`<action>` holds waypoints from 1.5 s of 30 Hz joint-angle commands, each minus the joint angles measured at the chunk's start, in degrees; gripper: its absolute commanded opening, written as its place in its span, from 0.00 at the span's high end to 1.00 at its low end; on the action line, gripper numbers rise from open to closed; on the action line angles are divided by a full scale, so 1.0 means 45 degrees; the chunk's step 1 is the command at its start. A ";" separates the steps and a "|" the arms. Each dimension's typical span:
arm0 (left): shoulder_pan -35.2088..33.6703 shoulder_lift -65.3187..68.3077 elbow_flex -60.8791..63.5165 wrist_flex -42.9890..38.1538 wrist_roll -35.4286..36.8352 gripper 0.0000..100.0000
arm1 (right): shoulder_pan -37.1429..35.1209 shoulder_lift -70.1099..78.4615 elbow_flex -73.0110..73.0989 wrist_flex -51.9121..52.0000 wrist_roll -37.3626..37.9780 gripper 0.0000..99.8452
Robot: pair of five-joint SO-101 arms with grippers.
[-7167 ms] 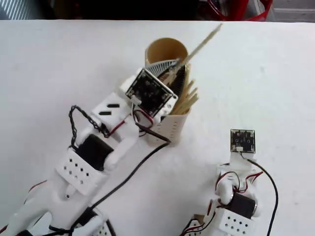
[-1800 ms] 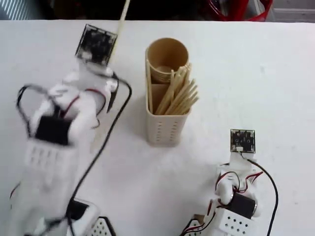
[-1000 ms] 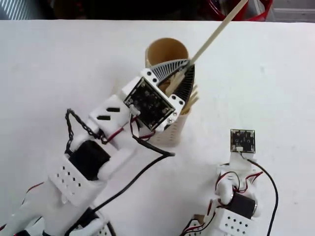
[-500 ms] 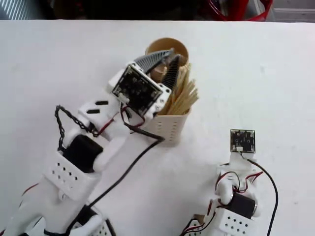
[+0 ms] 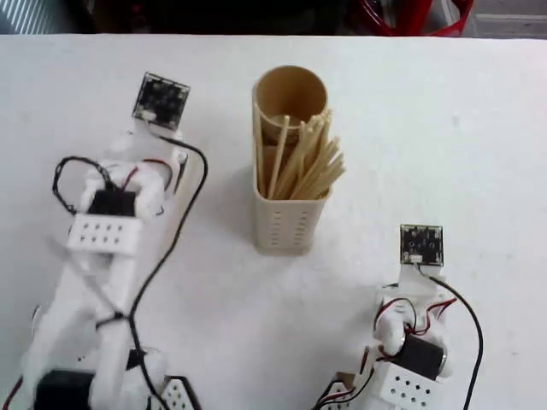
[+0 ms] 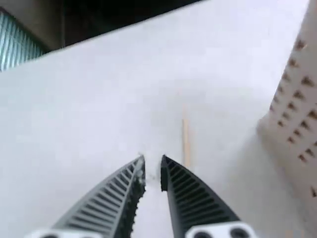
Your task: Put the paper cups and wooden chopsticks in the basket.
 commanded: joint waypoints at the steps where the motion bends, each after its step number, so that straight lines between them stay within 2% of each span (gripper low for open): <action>1: -0.0127 0.4112 -0.1504 0.0039 -0.0078 0.92 | 0.0107 -0.0127 0.0117 -0.0127 -0.0078 0.96; 7: -0.0068 0.8547 -0.5744 0.3184 -0.0313 0.92 | 0.0127 -0.0127 0.0117 -0.0127 -0.0078 0.96; 10: -0.0088 1.0110 -0.7248 0.4181 -0.0371 0.92 | 0.0127 -0.0127 0.0117 -0.0127 -0.0078 0.96; 22: -0.0088 1.3060 -1.0882 0.7580 -0.0371 0.92 | 0.0127 -0.0127 0.0117 -0.0127 -0.0078 0.96; 27: -0.0127 1.2239 -1.0784 0.7248 -0.0352 0.92 | 0.0127 -0.0127 0.0117 -0.0127 -0.0078 0.96; 33: -0.0010 0.8801 -0.6388 0.4083 -0.0098 0.92 | 0.0127 -0.0127 0.0117 -0.0127 -0.0078 0.96; 37: -0.0010 0.6789 -0.4552 0.3243 -0.0098 0.91 | 0.0127 -0.0127 0.0117 -0.0127 -0.0078 0.96; 45: 0.0596 0.8430 -0.5138 0.3595 -0.0078 0.89 | 0.0127 -0.0127 0.0117 -0.0127 -0.0078 0.96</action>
